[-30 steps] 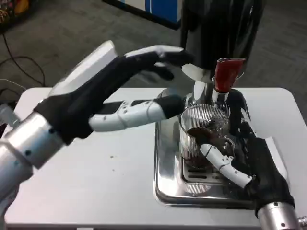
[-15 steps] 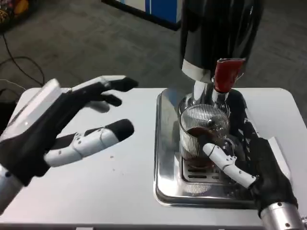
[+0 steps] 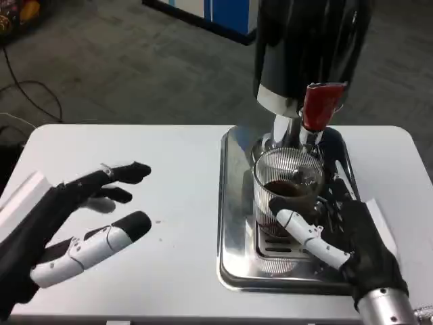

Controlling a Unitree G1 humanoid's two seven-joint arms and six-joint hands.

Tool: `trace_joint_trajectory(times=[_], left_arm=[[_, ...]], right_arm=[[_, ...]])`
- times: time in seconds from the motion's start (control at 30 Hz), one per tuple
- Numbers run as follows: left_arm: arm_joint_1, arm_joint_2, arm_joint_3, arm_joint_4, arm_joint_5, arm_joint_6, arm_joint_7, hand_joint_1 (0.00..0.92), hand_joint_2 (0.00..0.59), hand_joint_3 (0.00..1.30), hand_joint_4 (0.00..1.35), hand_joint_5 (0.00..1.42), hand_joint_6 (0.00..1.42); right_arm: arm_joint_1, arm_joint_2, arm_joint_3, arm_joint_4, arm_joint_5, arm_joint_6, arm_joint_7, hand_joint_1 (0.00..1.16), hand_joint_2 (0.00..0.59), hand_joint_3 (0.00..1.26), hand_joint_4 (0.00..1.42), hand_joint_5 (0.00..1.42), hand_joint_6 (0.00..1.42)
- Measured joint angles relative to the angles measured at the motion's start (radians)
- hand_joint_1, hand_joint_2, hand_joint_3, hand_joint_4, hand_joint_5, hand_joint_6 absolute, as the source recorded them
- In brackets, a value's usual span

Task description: Grasp the cup under the faucet to collect the drink, then remove the cup.

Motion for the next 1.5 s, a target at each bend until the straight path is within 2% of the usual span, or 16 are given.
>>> trace_joint_trajectory(times=[0.3, 0.7, 1.03, 1.5], left_arm=[[0.071, 0.000, 0.037, -0.003, -0.009, -0.002, 0.001, 0.087, 0.118, 0.29, 0.25, 0.33, 0.39], [0.154, 0.003, 0.055, -0.005, -0.037, -0.002, 0.000, 0.091, 0.119, 0.29, 0.25, 0.33, 0.37], [0.173, 0.010, 0.057, -0.007, -0.040, 0.008, -0.010, 0.089, 0.121, 0.30, 0.25, 0.33, 0.35], [0.195, 0.020, 0.062, -0.007, -0.043, 0.029, -0.037, 0.079, 0.123, 0.30, 0.25, 0.33, 0.35]], right_arm=[[-0.037, 0.029, 0.009, 0.074, -0.007, -0.038, -0.035, 0.61, 0.186, 0.00, 0.00, 0.06, 0.00], [-0.082, 0.062, 0.014, 0.141, -0.007, -0.066, -0.074, 0.61, 0.185, 0.00, 0.00, 0.05, 0.00], [-0.106, 0.069, 0.016, 0.193, -0.009, -0.102, -0.104, 0.62, 0.185, 0.00, 0.00, 0.06, 0.00], [-0.130, 0.097, 0.031, 0.253, -0.040, -0.135, -0.182, 0.64, 0.190, 0.00, 0.06, 0.15, 0.01]])
